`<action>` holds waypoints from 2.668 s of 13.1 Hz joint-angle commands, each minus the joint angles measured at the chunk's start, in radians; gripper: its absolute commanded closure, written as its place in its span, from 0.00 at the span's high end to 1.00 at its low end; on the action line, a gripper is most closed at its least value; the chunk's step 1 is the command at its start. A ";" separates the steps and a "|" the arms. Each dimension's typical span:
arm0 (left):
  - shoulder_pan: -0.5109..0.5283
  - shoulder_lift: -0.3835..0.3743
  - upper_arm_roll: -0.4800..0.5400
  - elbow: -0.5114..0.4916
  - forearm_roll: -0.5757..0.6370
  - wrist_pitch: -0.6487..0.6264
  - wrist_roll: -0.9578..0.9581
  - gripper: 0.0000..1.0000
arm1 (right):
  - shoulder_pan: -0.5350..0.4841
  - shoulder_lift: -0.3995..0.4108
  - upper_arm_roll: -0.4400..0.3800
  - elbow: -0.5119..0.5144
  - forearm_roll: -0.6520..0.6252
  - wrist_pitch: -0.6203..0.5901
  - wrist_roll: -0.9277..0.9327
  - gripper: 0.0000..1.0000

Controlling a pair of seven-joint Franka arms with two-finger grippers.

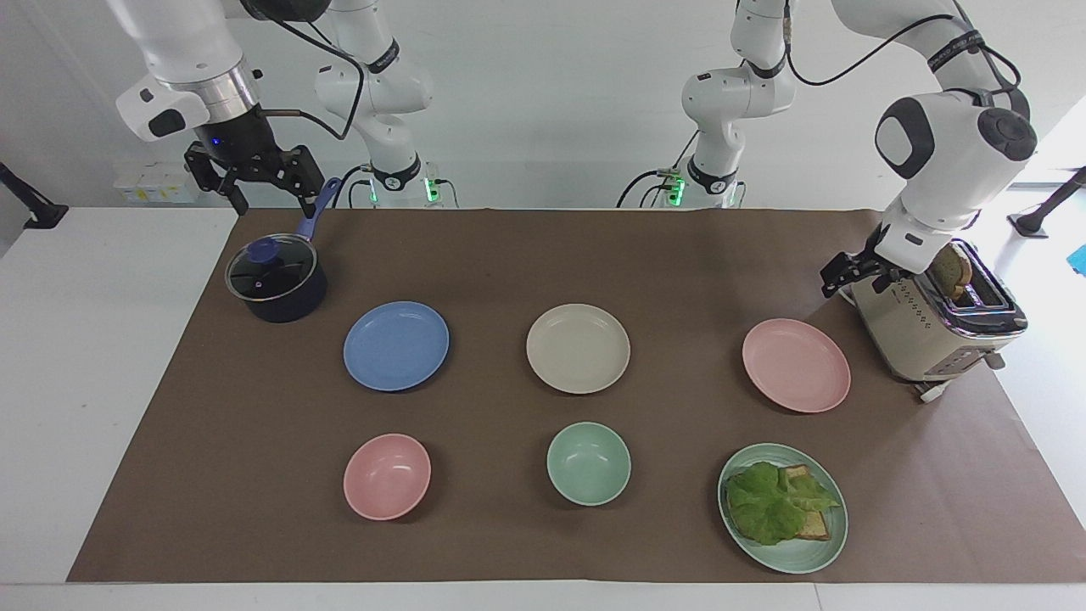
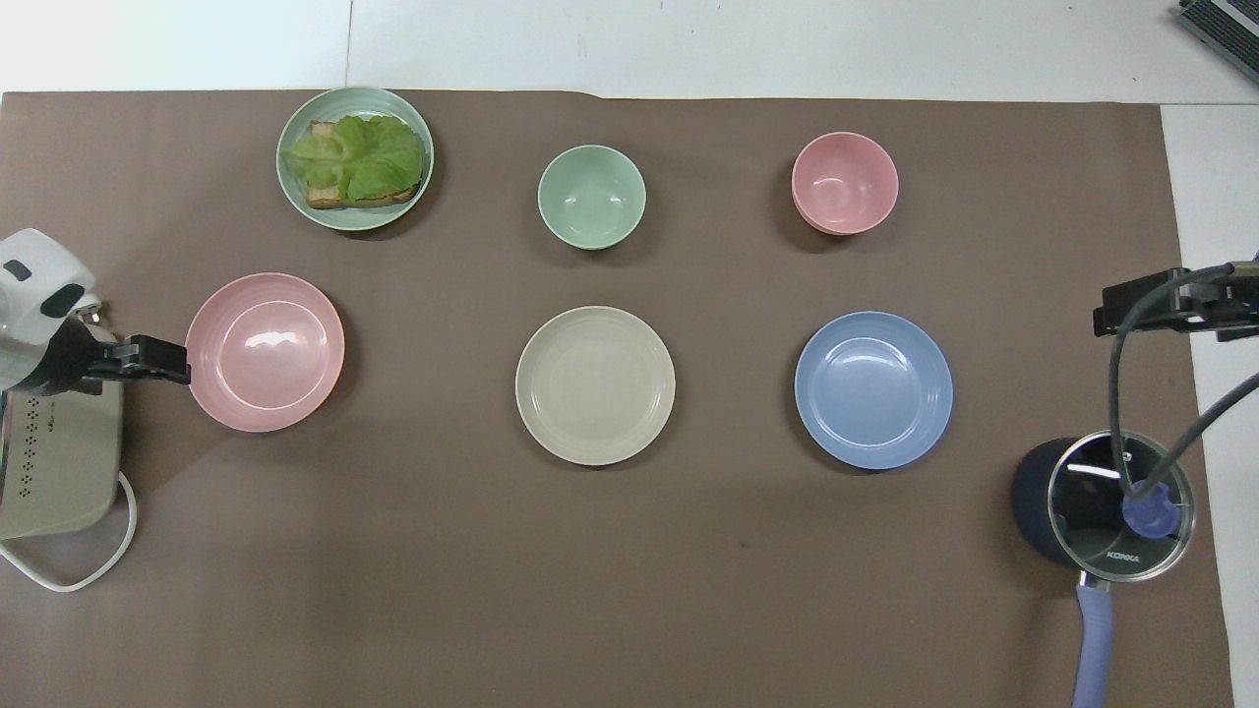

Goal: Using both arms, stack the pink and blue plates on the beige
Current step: 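Reach the left gripper to the rim of the pink plate, then grip the pink plate rim and carry it onto the beige plate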

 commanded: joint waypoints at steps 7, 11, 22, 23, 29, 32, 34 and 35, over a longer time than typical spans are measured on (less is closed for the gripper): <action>0.042 0.185 -0.007 -0.088 -0.009 0.246 -0.025 0.71 | -0.014 -0.001 0.002 -0.001 0.025 -0.001 -0.001 1.00; 0.034 0.188 -0.007 -0.078 -0.009 0.240 -0.056 0.00 | -0.013 -0.001 0.004 -0.001 0.025 -0.001 -0.002 1.00; -0.018 0.173 -0.057 0.264 -0.172 -0.231 -0.135 0.00 | -0.018 -0.002 -0.003 -0.004 0.025 -0.005 0.002 1.00; -0.032 0.173 -0.072 0.258 -0.176 -0.221 -0.128 0.00 | -0.018 -0.002 -0.003 -0.006 0.025 -0.004 0.005 1.00; -0.249 0.154 -0.089 0.170 -0.336 -0.097 -0.140 0.00 | -0.018 -0.013 -0.003 -0.024 0.025 -0.002 0.007 1.00; -0.349 0.161 -0.091 0.107 -0.339 0.009 -0.187 0.00 | -0.024 -0.021 -0.003 -0.038 0.025 0.001 0.009 1.00; -0.392 0.168 -0.089 0.068 -0.339 0.084 -0.206 0.00 | -0.024 -0.021 -0.003 -0.038 0.025 -0.001 0.007 1.00; -0.398 0.170 -0.091 0.054 -0.339 0.115 -0.207 0.00 | -0.024 -0.021 -0.003 -0.038 0.025 -0.001 0.007 1.00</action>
